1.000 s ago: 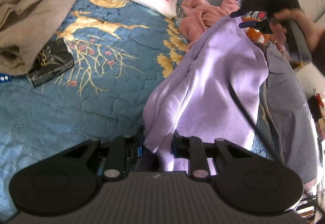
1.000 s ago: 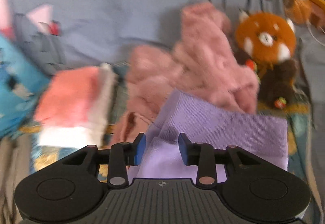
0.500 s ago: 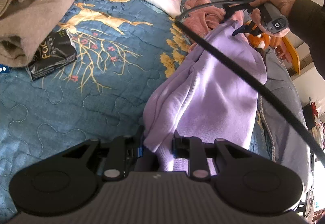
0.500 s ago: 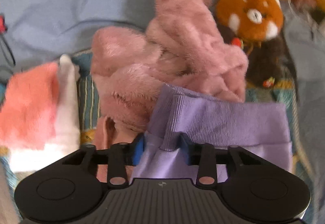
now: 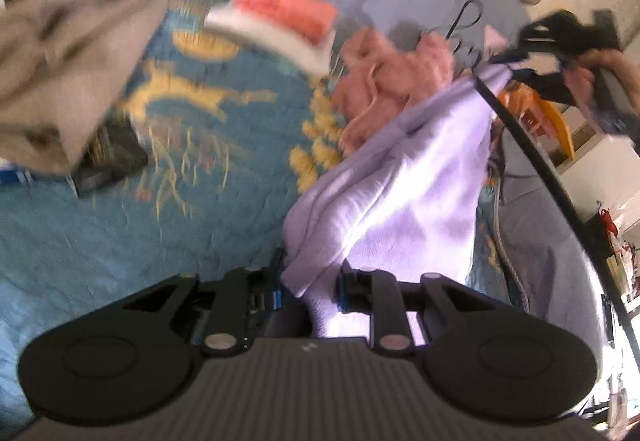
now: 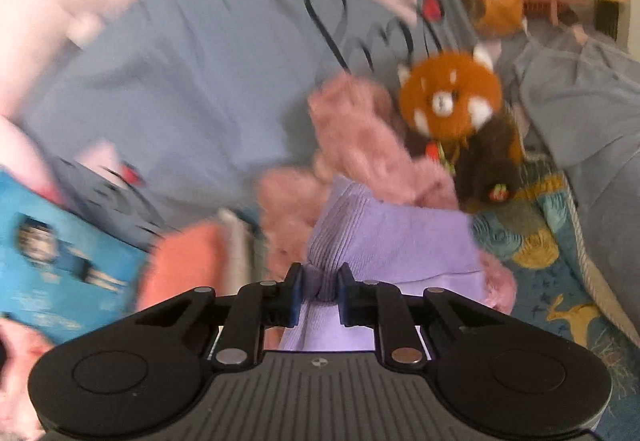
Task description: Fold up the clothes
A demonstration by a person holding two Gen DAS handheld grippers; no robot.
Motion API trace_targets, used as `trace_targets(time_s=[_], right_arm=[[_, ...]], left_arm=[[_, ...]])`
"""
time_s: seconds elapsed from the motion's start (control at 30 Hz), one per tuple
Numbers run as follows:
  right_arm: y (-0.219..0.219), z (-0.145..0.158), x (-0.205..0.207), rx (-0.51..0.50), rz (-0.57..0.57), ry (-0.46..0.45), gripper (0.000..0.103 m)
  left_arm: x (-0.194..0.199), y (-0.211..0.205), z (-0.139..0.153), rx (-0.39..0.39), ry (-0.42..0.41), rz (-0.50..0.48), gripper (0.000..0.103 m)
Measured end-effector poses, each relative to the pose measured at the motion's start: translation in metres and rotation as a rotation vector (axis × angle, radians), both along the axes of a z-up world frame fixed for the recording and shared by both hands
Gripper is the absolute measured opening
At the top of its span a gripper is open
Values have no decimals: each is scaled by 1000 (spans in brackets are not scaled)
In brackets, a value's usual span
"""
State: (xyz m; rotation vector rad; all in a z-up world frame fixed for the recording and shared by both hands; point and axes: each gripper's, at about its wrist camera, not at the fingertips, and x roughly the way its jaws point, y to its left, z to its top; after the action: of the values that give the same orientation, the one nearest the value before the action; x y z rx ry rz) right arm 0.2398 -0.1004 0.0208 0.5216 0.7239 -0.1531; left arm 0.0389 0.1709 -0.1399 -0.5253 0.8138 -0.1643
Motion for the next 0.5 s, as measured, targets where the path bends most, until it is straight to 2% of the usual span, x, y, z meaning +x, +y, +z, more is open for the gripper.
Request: trace_targets(time_s=[0.07, 0.17, 0.27, 0.4, 0.5], right_arm=[[-12, 26, -24, 57, 32, -90, 17], [-30, 63, -40, 109, 53, -190, 17], [-52, 79, -43, 193, 68, -261, 17], [-72, 65, -65, 185, 130, -339, 17], [-88, 21, -108, 232, 138, -348, 17]], left_arm=[[-7, 2, 21, 45, -71, 35, 24], [-6, 14, 61, 92, -163, 87, 24], [9, 33, 105, 125, -228, 120, 24], [19, 31, 155, 266, -305, 121, 24], [6, 23, 151, 301, -284, 106, 24]])
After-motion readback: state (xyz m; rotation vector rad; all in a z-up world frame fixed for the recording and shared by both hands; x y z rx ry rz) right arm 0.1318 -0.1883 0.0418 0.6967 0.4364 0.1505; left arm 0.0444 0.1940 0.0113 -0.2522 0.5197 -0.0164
